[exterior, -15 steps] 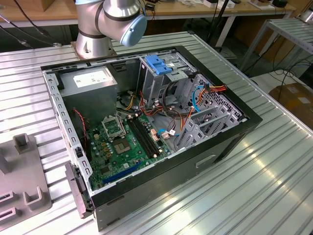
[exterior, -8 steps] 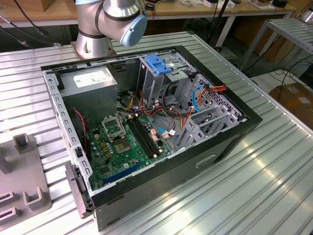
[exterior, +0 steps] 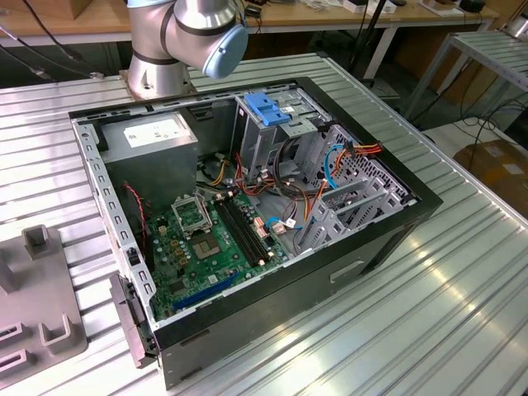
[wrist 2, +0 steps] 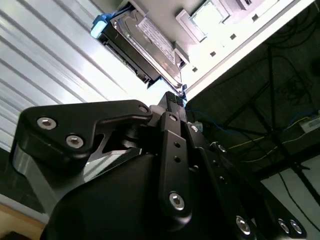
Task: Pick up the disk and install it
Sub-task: 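Pick up the disk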
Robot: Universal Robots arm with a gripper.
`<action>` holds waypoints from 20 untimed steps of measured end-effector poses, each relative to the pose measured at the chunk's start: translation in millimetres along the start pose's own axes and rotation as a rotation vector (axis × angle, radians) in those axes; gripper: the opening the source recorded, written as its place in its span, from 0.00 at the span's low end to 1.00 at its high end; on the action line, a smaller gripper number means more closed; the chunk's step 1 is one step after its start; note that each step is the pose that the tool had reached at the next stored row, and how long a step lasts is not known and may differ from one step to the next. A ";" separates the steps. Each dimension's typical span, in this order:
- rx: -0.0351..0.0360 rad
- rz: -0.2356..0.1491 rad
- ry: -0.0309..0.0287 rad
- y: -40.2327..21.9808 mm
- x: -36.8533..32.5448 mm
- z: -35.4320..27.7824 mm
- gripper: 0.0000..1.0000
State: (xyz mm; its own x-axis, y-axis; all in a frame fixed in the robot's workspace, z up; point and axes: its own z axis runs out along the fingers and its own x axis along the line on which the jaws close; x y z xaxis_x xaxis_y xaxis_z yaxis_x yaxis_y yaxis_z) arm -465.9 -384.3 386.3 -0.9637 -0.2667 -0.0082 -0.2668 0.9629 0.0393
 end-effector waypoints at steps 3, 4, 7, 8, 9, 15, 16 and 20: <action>0.0007 -0.056 0.0025 0.1 -0.3 0.1 0.10; 0.0007 -0.085 0.0036 -0.1 -0.4 0.1 0.10; 0.0027 -0.154 0.0072 -0.2 -0.5 0.1 0.10; 0.0029 -0.174 0.0081 -0.1 -0.5 0.1 0.10; 0.0031 -0.190 0.0088 -0.1 -0.5 0.2 0.10; 0.0035 -0.316 0.0140 -0.2 -0.7 0.5 0.10; 0.0034 -0.334 0.0146 -0.1 -0.7 0.6 0.10; 0.0026 -0.457 0.0192 -0.2 -0.8 0.8 0.10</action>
State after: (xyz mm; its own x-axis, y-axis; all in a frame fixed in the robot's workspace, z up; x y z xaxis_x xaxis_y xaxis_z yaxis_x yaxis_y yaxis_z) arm -465.1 -384.3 385.4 -0.7467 -0.6652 -0.0056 -0.6650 0.7461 0.0335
